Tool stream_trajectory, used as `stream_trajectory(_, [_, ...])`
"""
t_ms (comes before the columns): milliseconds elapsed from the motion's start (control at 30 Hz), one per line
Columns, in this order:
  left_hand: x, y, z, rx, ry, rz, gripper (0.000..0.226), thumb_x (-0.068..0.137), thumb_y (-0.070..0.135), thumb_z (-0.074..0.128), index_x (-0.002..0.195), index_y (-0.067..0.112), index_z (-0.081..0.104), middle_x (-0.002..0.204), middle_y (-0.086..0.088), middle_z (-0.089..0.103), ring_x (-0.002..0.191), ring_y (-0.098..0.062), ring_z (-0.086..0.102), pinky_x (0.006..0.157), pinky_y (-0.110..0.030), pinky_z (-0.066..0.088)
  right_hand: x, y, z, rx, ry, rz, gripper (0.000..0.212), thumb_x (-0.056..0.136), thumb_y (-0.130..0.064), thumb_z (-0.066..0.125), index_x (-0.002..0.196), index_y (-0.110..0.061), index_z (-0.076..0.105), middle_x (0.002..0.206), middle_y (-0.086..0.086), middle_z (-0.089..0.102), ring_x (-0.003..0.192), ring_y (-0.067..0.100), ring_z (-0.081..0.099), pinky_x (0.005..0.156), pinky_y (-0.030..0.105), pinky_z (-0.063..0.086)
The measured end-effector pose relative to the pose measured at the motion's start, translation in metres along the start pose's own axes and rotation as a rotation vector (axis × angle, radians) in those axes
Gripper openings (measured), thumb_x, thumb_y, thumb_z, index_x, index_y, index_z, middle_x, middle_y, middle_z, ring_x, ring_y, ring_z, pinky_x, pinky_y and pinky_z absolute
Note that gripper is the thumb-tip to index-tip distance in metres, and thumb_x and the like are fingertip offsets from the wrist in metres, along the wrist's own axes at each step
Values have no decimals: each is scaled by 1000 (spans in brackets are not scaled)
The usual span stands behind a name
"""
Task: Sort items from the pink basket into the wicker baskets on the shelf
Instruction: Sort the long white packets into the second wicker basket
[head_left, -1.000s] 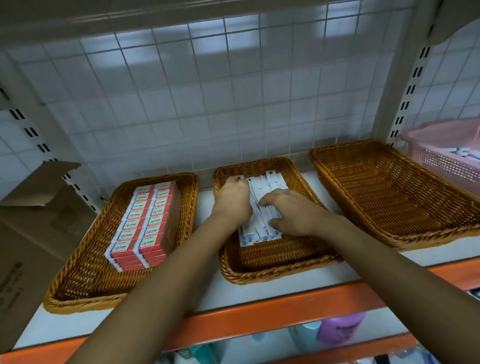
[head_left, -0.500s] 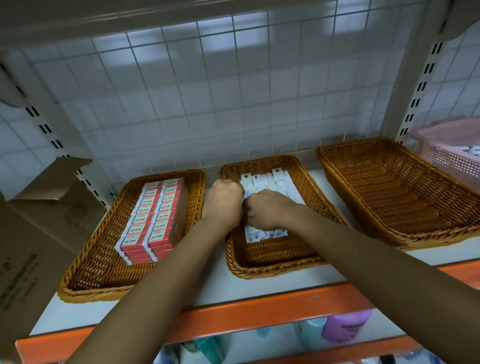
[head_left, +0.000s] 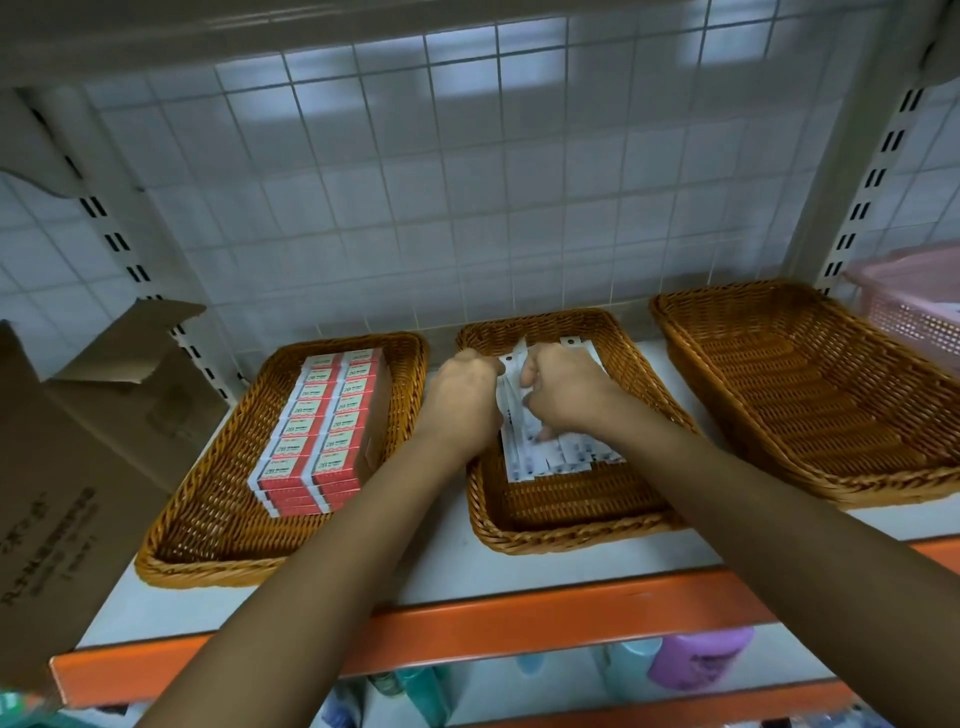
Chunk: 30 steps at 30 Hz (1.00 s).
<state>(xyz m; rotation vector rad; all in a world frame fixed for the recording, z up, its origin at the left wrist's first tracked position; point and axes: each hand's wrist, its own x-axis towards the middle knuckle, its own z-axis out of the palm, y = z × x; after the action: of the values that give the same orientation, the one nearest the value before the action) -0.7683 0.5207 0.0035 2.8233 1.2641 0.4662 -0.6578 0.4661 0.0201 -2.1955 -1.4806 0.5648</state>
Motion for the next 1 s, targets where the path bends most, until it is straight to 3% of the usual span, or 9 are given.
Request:
stream_trajectory(100, [-4, 2, -4, 25, -47, 35, 32, 86, 4, 56, 117, 8, 61, 121, -12, 55, 112, -27, 53, 92, -36, 48, 1, 5, 8, 114, -34, -14, 36, 76, 4, 72, 108, -2, 57, 98, 12, 64, 94, 30, 66, 78, 43, 57])
stream_trajectory(233, [-12, 7, -1, 85, -133, 80, 28, 89, 12, 53, 116, 8, 61, 117, -12, 56, 111, -26, 50, 89, -33, 48, -1, 9, 13, 286, -10, -13, 28, 83, 8, 55, 101, -13, 49, 98, 13, 60, 80, 31, 68, 70, 42, 59])
stream_trajectory(333, [-15, 13, -2, 117, -188, 88, 28, 89, 18, 58, 116, 9, 59, 115, -12, 53, 109, -25, 49, 87, -31, 46, -2, 10, 12, 324, -19, -14, 30, 82, 9, 52, 103, -12, 51, 102, 16, 60, 82, 32, 67, 72, 44, 59])
stream_trajectory(467, [-18, 21, -8, 115, -305, 110, 39, 87, 26, 58, 124, 12, 55, 118, -11, 50, 112, -27, 48, 94, -35, 42, 0, 13, 14, 220, -33, -16, 31, 79, 11, 58, 104, -8, 55, 103, 14, 61, 89, 28, 64, 75, 41, 58])
stream_trajectory(600, [-18, 27, -3, 225, -389, 119, 46, 89, 41, 54, 128, 16, 51, 125, -8, 50, 119, -26, 45, 108, -40, 27, 0, 12, 17, -152, 39, -78, 24, 81, 1, 61, 104, -8, 60, 104, 11, 63, 96, 26, 60, 79, 34, 53])
stream_trajectory(733, [-17, 25, 2, 309, -410, 115, 44, 91, 40, 55, 127, 15, 51, 128, -8, 50, 125, -26, 43, 115, -43, 16, 0, 23, 9, -177, 82, -135, 13, 84, -5, 59, 89, -18, 60, 98, 1, 63, 94, 20, 60, 80, 31, 52])
stream_trajectory(833, [-16, 22, 4, 312, -417, 120, 42, 90, 37, 58, 124, 14, 52, 129, -9, 49, 127, -27, 41, 115, -43, 15, -2, 38, -4, -241, 11, -233, 35, 81, -4, 62, 110, -23, 61, 115, 0, 62, 107, 16, 55, 90, 29, 49])
stream_trajectory(900, [-16, 23, 4, 280, -423, 123, 56, 88, 41, 59, 134, 14, 45, 136, -8, 45, 131, -28, 37, 116, -46, 13, -7, 43, -11, -351, -97, -291, 54, 80, -7, 65, 131, -21, 51, 133, 1, 51, 125, 18, 44, 102, 32, 41])
stream_trajectory(1000, [-14, 25, 6, 251, -402, 158, 61, 88, 39, 61, 141, 18, 39, 139, -5, 44, 133, -25, 35, 116, -51, 5, -14, 46, -12, -444, -240, -339, 69, 81, -19, 69, 142, -19, 37, 141, 2, 41, 131, 20, 35, 108, 32, 31])
